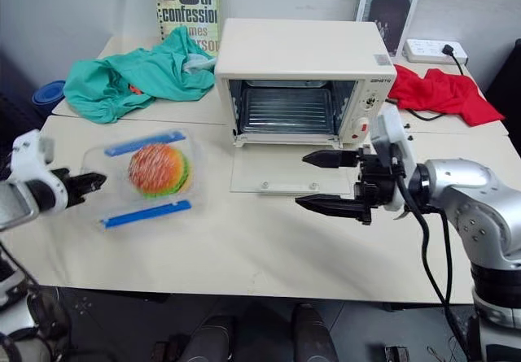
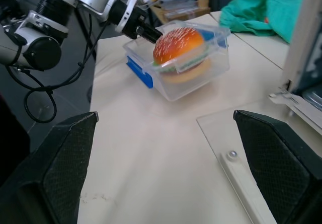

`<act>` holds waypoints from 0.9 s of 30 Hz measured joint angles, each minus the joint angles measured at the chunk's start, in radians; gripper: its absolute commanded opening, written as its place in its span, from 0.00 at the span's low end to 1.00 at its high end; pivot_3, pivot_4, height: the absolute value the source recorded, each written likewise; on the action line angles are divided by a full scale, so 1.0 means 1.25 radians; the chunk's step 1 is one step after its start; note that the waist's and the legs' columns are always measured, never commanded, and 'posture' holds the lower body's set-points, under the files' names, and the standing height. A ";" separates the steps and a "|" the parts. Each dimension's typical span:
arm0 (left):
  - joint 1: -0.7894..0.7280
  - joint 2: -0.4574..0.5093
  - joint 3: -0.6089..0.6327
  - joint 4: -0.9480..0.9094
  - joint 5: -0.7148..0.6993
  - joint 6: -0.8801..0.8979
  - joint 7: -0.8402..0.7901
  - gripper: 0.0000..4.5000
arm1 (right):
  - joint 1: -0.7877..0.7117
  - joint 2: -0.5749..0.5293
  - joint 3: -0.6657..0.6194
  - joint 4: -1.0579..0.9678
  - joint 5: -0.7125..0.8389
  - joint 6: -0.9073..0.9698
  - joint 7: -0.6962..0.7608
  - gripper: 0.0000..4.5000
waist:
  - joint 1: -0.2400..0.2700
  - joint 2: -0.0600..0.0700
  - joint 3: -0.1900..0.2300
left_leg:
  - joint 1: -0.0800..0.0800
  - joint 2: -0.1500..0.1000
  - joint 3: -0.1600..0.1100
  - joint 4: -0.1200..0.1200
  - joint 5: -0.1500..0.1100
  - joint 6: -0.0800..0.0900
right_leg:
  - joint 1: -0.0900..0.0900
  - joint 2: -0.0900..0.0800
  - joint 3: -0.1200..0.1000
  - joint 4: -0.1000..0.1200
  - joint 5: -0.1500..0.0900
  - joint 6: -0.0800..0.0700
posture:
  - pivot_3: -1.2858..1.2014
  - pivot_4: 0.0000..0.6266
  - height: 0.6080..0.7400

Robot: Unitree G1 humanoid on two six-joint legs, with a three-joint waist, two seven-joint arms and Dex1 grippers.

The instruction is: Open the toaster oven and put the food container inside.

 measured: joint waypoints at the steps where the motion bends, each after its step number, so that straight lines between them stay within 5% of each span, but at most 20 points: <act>1: -0.023 -0.002 -0.020 0.006 -0.016 0.000 0.008 0.02 | 0.009 -0.002 -0.008 -0.007 0.004 0.005 -0.006 1.00 | 0.000 0.000 0.000 | 0.000 0.000 0.000 0.000 0.000 0.000 | 0.000 0.000 0.000 0.000 0.000 0.000 | 0.52 0.24 1.00; 13: -0.358 -0.151 -0.250 0.210 -0.179 0.000 0.224 0.02 | 0.151 -0.013 -0.126 -0.054 0.027 0.003 -0.073 1.00 | -0.003 0.000 0.000 | 0.000 0.000 0.002 0.000 0.000 0.000 | -0.001 0.001 0.002 0.001 0.000 0.001 | 0.52 0.24 1.00; 27: -0.382 -0.383 -0.185 0.271 -0.221 0.000 0.558 0.02 | 0.246 -0.015 -0.199 -0.055 -0.031 -0.064 -0.135 1.00 | 0.002 0.000 0.000 | 0.000 -0.001 0.003 0.001 0.001 0.000 | -0.001 0.001 0.004 0.001 0.001 0.001 | 0.52 0.24 1.00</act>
